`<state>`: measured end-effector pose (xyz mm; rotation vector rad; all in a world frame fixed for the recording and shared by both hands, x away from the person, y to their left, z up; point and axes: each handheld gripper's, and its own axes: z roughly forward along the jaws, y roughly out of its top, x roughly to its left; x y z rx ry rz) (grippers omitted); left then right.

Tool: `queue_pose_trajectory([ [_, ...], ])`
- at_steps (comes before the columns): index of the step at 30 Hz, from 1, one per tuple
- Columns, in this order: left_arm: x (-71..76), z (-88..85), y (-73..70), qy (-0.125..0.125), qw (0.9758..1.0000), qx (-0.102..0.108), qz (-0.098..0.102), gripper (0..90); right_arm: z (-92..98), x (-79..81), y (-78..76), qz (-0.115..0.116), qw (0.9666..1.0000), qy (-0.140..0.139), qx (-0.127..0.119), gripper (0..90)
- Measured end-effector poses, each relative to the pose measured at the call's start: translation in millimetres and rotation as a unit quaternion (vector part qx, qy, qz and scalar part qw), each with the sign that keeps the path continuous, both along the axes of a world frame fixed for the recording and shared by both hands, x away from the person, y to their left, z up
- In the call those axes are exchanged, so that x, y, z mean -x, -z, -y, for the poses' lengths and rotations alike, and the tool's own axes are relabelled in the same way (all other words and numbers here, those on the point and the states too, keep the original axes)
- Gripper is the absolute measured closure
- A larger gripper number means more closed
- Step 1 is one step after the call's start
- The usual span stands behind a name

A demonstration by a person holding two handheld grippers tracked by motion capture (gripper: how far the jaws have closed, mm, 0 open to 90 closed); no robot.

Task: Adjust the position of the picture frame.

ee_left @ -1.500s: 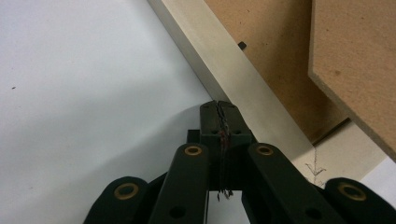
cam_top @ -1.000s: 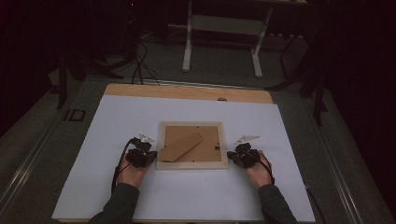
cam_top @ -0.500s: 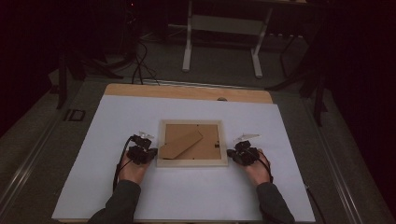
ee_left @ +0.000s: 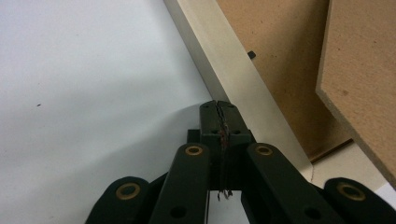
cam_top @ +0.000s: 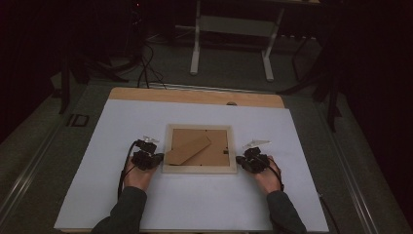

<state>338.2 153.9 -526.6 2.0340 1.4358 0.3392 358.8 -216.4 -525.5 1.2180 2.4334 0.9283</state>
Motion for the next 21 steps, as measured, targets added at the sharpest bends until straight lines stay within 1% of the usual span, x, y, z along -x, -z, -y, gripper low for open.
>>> queue_pose_trajectory([
  [4,0.6,0.1,-0.3,-0.001,1.0000,-0.001,-0.001,90.0,-0.2,-0.6,0.3,-0.001,1.0000,0.003,-0.003,90.0],
  [8,0.7,-1.3,0.4,0.004,1.0000,0.001,0.001,90.0,0.8,-1.4,0.5,-0.002,1.0000,-0.001,-0.006,90.0],
  [12,1.4,-1.4,0.5,0.008,0.9999,-0.005,0.007,90.0,1.7,0.7,2.5,0.008,0.9999,0.003,-0.014,90.0],
  [14,2.0,-1.9,0.2,0.004,0.9999,-0.008,0.009,87.0,1.4,2.1,2.7,0.012,0.9998,0.004,-0.013,90.0],
  [15,2.1,-2.6,0.2,0.003,0.9999,-0.007,0.010,84.8,1.3,2.8,2.5,0.015,0.9998,0.003,-0.012,89.9],
  [18,2.3,-4.0,-0.1,0.003,0.9999,-0.009,0.011,80.9,-1.3,6.8,-1.6,0.038,0.9991,0.017,-0.007,89.7],
  [21,2.9,-4.3,-1.2,0.003,0.9999,-0.008,0.013,78.9,-0.7,11.7,-9.1,0.058,0.9976,0.033,-0.017,88.7],
])
